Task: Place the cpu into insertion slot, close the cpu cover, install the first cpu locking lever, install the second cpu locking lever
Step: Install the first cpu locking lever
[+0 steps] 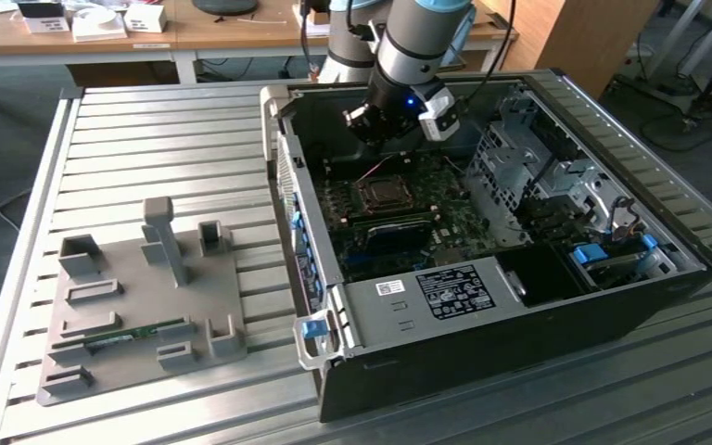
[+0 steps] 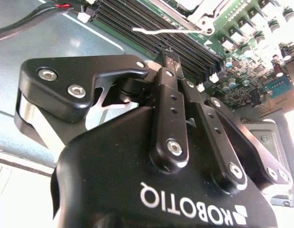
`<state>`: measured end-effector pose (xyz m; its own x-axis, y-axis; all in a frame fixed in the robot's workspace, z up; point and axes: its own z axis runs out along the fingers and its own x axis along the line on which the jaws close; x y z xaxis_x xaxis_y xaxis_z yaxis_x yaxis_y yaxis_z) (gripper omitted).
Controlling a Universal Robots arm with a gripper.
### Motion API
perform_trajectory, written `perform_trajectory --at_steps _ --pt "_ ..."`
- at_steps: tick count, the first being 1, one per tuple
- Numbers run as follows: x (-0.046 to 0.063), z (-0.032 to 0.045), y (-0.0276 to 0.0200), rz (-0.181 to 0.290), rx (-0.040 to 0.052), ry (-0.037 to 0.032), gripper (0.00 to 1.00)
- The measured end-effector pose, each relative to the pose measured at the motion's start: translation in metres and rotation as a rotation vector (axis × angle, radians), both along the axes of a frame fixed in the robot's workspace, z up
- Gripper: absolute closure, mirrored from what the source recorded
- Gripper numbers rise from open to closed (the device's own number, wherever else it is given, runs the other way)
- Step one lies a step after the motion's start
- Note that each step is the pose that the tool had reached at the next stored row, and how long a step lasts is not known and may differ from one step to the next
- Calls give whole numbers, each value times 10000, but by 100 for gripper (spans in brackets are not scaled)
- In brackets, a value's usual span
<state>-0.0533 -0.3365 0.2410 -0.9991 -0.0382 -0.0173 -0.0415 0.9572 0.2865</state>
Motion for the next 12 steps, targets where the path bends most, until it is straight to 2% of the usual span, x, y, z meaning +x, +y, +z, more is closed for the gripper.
perform_trajectory --at_steps 12 --pt "17 -24 -1 -1 12 1 89"
